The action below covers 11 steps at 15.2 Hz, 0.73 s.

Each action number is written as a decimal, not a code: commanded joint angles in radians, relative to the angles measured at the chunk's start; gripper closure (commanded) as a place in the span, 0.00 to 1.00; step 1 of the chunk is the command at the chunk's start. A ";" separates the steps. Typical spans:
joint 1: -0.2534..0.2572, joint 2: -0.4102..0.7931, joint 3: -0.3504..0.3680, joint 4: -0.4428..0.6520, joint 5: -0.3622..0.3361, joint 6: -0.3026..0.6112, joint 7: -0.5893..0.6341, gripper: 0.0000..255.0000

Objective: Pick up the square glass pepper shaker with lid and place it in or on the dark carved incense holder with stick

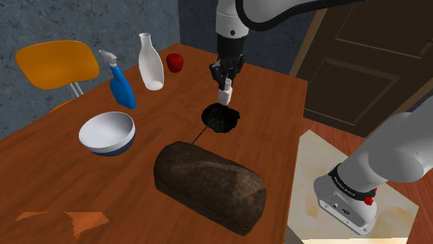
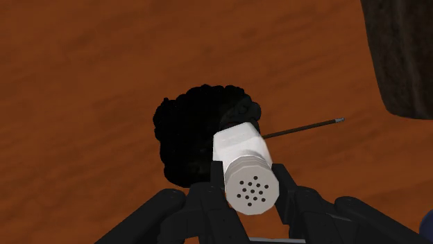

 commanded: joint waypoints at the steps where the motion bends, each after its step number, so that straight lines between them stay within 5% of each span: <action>1: -0.009 0.076 -0.001 0.093 -0.031 -0.023 0.003 1.00; 11: -0.006 0.106 0.001 -0.010 -0.045 0.108 0.016 1.00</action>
